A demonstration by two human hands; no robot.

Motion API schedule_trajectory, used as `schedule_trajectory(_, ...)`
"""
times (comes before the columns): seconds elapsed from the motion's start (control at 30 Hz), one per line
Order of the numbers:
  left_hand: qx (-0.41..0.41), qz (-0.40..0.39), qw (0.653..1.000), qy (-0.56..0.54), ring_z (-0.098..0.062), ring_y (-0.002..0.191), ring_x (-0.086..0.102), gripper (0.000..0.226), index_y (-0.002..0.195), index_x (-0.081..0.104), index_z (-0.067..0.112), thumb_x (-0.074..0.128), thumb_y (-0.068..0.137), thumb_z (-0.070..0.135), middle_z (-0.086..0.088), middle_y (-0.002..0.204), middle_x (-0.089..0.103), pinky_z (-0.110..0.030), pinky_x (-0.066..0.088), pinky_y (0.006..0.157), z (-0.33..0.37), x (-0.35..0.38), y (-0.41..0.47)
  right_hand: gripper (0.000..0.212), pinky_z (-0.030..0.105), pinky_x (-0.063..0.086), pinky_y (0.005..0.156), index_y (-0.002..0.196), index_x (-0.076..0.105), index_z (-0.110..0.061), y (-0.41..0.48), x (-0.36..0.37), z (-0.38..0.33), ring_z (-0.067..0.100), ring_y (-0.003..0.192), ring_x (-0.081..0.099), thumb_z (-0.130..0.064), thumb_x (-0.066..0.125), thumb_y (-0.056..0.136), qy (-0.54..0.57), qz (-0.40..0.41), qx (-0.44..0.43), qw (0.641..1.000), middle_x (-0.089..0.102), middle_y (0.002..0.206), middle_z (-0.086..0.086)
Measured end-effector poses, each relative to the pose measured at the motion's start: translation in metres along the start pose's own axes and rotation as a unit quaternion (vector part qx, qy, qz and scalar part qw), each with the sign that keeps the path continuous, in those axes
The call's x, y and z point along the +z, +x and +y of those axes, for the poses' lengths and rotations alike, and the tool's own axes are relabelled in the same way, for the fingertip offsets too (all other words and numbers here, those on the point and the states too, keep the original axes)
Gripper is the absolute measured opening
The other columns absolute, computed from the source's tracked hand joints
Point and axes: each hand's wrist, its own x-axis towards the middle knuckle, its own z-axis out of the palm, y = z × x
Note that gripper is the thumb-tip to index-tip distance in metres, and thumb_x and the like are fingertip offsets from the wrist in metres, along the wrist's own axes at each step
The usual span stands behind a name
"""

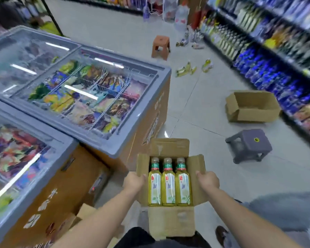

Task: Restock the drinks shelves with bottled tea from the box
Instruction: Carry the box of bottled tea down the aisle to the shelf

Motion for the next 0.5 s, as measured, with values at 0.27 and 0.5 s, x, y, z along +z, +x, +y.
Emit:
schedule_trajectory(0.27, 0.056, -0.037, 0.994, 0.083, -0.03, 0.098, 0.07, 0.036, 0.109, 0.071, 0.008, 0.066, 0.09, 0.039, -0.012, 0.105, 0.073, -0.038, 0.057, 0.087, 0.225, 0.011, 0.125, 0.031, 0.031, 0.044, 0.069, 0.087, 0.056, -0.008, 0.156, -0.071, -0.123, 0.034, 0.09, 0.063, -0.038, 0.059, 0.096, 0.025, 0.046, 0.044, 0.998, 0.068, 0.1, 0.015)
schedule_trajectory(0.5, 0.067, -0.043, 0.994, 0.071, -0.027, 0.089, 0.07, 0.03, 0.099, 0.067, 0.008, 0.063, 0.093, 0.038, -0.008, 0.096, 0.072, -0.04, 0.059, 0.083, 0.423, 0.048, 0.224, 0.03, 0.031, 0.043, 0.066, 0.087, 0.054, -0.013, 0.328, -0.158, -0.242, 0.025, 0.076, 0.054, -0.042, 0.055, 0.096, 0.016, 0.052, 0.051, 0.997, 0.057, 0.085, 0.005)
